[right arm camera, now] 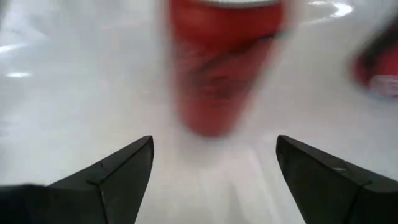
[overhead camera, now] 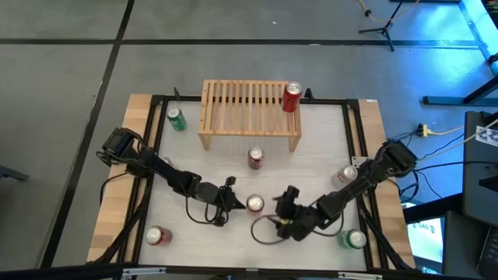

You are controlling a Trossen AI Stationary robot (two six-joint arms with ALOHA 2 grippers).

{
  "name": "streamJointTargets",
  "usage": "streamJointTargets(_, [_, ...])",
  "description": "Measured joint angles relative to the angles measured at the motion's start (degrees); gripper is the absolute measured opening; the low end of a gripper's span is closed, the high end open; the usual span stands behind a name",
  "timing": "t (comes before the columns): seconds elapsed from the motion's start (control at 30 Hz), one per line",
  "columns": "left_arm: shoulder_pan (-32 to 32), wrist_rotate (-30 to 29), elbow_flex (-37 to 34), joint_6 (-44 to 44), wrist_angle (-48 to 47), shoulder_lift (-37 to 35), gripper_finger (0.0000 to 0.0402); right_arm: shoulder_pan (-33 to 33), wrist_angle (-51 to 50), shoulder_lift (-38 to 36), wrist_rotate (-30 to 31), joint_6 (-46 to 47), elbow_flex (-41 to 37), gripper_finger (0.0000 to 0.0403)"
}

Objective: Place canned beverage on shelf
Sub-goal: Put the red soda can on the shelf

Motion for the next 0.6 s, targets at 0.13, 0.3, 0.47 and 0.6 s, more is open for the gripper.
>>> streamJointTargets(0.13, [0.0,-3.85,0.0,0.0,-0.39,0.0,0.0003,1.3,7.49,3.8,5.68,-1.28,-0.04,0.0335])
streamJointTargets(0.3, [0.39,-4.14,0.0,0.0,0.9,0.0,0.0003,0.6,14.97,9.35,12.26,-1.58,-0.07,0.0335])
streamJointTargets(0.47, [1.04,-3.37,0.0,-0.09,0.98,0.0,0.0003,0.0,23.6,11.97,16.82,-4.24,-0.11,0.0335])
streamJointTargets(0.6, [1.4,-2.67,0.0,-0.24,1.48,0.0,0.0003,-0.71,25.9,11.97,20.92,-5.6,-0.03,0.0335])
